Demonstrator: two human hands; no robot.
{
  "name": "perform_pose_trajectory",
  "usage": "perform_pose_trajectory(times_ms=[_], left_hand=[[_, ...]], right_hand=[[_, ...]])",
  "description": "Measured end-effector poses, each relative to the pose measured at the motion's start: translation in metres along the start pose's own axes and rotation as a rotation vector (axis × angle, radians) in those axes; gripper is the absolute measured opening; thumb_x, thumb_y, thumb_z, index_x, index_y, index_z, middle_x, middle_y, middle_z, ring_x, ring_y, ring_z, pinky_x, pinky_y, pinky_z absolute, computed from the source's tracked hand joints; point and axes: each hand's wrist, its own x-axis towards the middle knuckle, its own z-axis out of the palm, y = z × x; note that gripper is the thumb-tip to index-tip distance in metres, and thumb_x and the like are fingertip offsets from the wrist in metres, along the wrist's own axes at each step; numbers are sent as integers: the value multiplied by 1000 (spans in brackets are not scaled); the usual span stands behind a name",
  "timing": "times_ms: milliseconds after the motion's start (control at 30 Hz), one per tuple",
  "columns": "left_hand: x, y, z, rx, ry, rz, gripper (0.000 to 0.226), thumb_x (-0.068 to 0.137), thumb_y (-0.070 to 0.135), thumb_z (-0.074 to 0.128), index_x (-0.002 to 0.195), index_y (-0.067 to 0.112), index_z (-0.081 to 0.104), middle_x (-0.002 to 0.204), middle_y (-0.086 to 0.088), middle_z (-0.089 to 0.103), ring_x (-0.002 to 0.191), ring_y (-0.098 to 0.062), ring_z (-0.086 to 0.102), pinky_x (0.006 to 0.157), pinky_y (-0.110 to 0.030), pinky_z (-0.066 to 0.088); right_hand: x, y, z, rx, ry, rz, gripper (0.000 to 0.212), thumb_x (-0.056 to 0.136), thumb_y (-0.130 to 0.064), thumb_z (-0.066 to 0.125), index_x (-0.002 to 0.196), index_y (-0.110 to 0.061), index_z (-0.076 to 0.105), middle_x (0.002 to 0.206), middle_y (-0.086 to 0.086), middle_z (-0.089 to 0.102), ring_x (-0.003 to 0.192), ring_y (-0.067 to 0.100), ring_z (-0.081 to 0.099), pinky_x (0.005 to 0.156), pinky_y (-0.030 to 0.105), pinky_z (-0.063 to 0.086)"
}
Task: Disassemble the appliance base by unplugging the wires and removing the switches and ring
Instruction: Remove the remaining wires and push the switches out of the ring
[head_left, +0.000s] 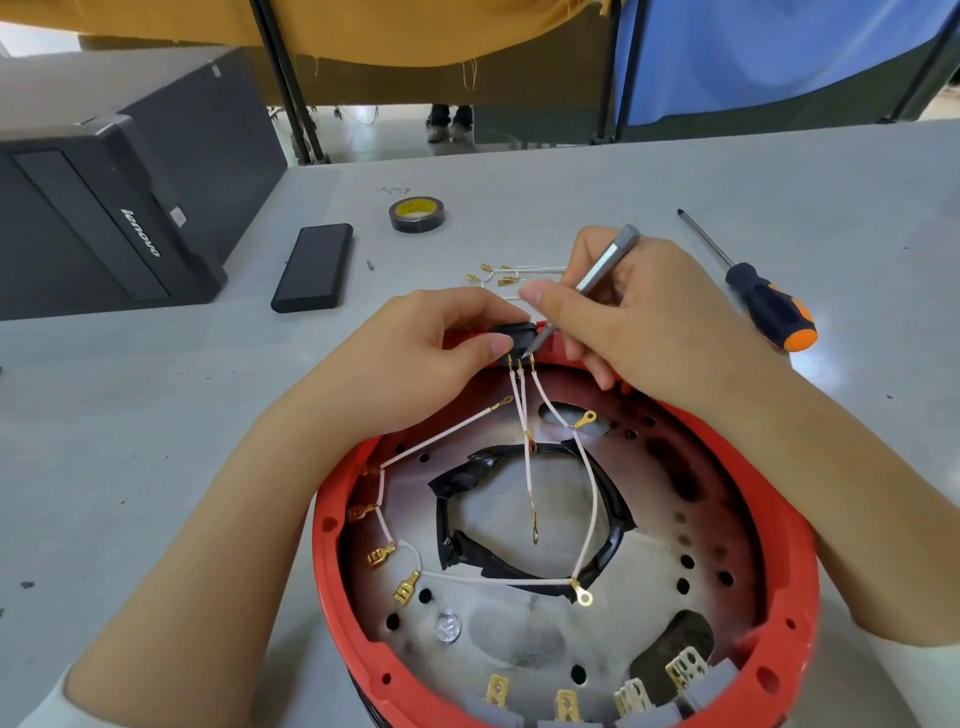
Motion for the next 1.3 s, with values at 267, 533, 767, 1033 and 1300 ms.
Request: perform_pose_trajectory(times_ms=[267,533,767,1033,1300], left_hand=[[0,1,0,13,-1,-6,24,94,19,56,113,31,64,107,23,66,98,13,57,87,-2,37],[0,1,0,19,-1,-6,24,94,19,55,114,29,64,106,23,65,98,14,56,86,1,36],[1,0,1,17,-4,-9,24,94,18,55,113,29,65,106,21,66,97,13,57,86,-1,37],[2,1,1,9,-6,-13,24,94,16,55,113,27,65,106,20,67,100,9,58,94,-10,40],[2,1,1,-1,-8,-22,24,94,15,55,112,27,65,107,18,67,101,7,59,96,-13,40]], right_hand=[[-1,-1,-1,-114,2,-1,37,90,-39,60,68,-13,47,51,0,61,32,10,48,39,18,39],[3,2,-1,34,65,14,36,94,-35,57,66,-18,42,48,4,60,30,14,48,37,12,34],[8,8,-3,119,-25,79,36,93,-36,58,66,-20,41,47,1,58,31,13,48,35,18,35],[16,4,-3,-31,-116,131,49,98,-41,47,58,-13,49,42,7,55,29,10,41,40,14,35],[18,-2,-5,-26,-182,158,43,101,-34,43,64,-11,46,38,-4,48,30,7,38,40,17,36]])
